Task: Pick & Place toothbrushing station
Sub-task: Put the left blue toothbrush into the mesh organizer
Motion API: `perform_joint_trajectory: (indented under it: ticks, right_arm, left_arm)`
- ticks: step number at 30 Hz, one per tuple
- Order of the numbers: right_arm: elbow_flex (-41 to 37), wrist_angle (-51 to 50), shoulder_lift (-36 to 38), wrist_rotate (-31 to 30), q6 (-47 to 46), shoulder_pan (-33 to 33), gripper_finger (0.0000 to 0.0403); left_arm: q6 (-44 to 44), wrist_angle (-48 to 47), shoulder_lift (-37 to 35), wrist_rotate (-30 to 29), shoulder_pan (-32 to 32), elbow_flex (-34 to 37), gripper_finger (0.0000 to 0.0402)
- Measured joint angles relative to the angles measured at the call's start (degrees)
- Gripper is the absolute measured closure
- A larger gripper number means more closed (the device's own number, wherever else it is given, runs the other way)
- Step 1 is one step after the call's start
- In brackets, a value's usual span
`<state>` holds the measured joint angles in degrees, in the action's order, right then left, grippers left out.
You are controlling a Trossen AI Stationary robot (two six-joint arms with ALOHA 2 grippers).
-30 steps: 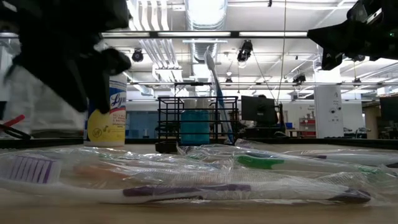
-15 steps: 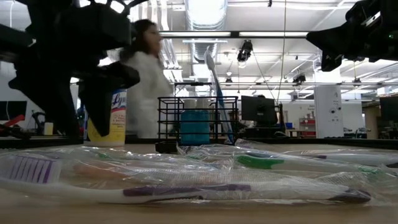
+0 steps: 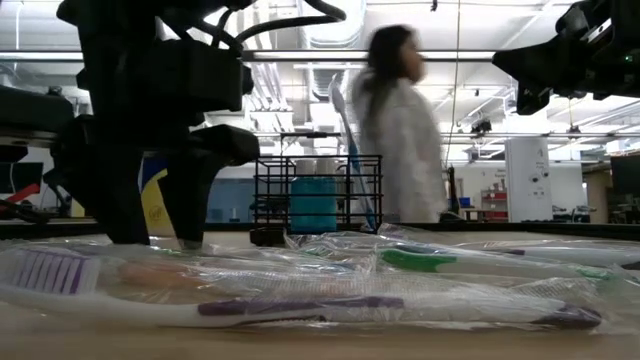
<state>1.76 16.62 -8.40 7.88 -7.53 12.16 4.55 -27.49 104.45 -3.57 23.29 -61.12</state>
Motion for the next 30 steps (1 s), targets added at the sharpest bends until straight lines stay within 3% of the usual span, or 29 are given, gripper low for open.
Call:
perform_joint_trajectory:
  ticks: [4, 11, 16, 22, 30]
  right_arm:
    - [0.0, 0.1, 0.0, -0.1, 0.0, 0.0, 0.0394]
    - [0.0, 1.0, 0.0, -0.1, 0.2, 0.0, 0.0394]
    - [0.0, 2.5, 0.0, -0.1, 0.1, 0.0, 0.0394]
    - [0.0, 4.0, 0.0, 0.0, 0.1, 0.0, 0.0394]
    - [0.7, 3.9, 0.0, 0.8, -2.1, 0.0, 0.0394]
  left_arm:
    - [1.1, -0.8, 0.7, 0.4, -0.1, 0.1, 0.0254]
    - [3.5, -1.6, 0.0, -0.2, -0.1, -0.2, 0.0386]
    - [4.6, -3.3, -0.1, -2.9, 0.1, -1.7, 0.0383]
    - [6.6, -7.8, -2.3, -12.6, 1.4, -4.6, 0.0393]
    - [6.4, -9.7, -7.7, -17.1, 2.8, -5.1, 0.0394]
